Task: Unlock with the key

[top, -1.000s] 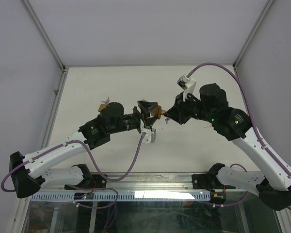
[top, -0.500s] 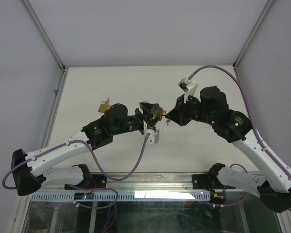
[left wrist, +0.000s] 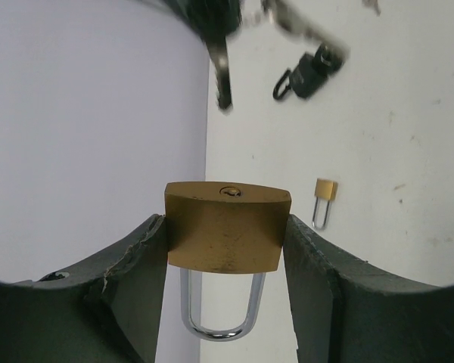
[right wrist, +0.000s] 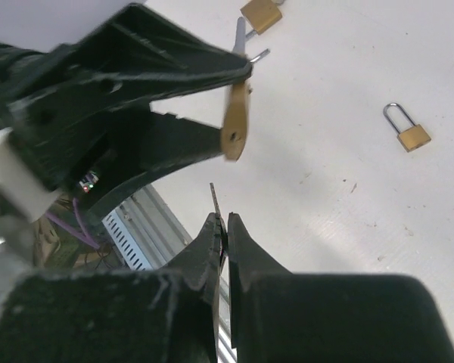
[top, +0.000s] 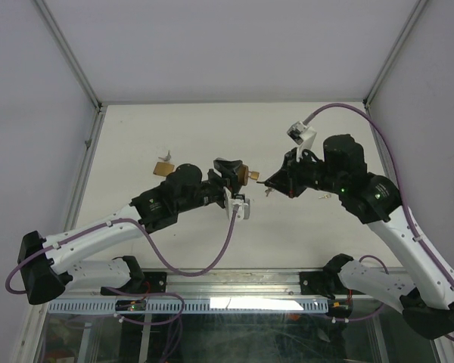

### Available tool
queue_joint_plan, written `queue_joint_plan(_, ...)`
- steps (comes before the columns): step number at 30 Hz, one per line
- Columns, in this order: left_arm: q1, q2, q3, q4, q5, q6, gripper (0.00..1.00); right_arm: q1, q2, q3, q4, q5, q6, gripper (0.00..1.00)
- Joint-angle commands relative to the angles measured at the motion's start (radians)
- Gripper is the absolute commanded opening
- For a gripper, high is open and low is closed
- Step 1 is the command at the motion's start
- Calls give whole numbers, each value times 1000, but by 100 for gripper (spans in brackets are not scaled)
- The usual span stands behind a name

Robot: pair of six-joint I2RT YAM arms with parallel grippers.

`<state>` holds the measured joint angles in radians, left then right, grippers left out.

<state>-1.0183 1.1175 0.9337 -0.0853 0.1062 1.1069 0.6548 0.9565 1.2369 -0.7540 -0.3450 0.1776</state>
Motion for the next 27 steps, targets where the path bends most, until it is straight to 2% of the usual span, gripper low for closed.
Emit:
queue_joint_plan(1,22,-4,7,37,-137,-13,0,-47,-66,27,35,-143,-3,0)
queue_joint_plan(3,23,-7,10,31,-148,-14,0,-54,-63,44,26,-176,8,0)
queue_joint_plan(8,21,-40,-5,48,-105,-20,0,-55,-31,53,39,-137,41,0)
queue_joint_plan(11,15,-17,32,66,-101,-68,0,-40,-2,35,97,-45,94,0)
queue_joint_plan(15,-12,-7,49,63,-109,-92,0,14,-42,-5,172,76,134,0)
queue_joint_plan(22,-20,20,75,65,-121,-104,0,86,-10,-27,150,187,129,0)
queue_joint_plan(27,-21,31,97,67,-127,-129,0,90,10,-35,140,192,115,0)
